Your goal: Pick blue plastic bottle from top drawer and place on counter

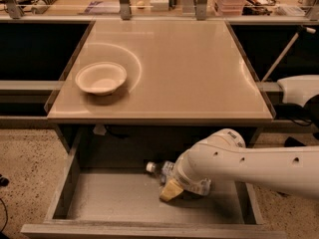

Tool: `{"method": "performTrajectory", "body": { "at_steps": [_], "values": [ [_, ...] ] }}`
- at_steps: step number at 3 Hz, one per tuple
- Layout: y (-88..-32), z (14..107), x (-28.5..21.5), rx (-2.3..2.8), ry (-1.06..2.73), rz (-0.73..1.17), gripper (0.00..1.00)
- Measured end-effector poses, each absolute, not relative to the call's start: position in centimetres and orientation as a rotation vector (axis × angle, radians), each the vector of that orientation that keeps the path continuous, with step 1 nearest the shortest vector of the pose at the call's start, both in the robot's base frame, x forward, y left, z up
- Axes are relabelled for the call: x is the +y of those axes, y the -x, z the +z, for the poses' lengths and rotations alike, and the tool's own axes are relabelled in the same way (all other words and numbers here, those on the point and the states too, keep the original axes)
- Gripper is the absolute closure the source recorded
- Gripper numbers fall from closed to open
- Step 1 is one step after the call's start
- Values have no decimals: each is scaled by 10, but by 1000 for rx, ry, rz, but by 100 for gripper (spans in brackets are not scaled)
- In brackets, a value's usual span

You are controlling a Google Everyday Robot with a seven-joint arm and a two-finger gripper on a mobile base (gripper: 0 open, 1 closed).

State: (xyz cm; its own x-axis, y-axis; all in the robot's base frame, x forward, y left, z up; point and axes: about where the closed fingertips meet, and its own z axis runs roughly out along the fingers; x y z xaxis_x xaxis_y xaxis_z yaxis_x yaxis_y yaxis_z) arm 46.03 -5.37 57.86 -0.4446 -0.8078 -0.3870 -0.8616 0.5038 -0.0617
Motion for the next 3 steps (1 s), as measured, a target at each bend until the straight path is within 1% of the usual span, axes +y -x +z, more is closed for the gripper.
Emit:
{"method": "performTrajectory", "body": {
  "at_steps": [2,3],
  "values": [
    [-462,597,-56,2376,1392,176,88],
    [-492,669,-60,2287,1385,14,100]
  ]
}}
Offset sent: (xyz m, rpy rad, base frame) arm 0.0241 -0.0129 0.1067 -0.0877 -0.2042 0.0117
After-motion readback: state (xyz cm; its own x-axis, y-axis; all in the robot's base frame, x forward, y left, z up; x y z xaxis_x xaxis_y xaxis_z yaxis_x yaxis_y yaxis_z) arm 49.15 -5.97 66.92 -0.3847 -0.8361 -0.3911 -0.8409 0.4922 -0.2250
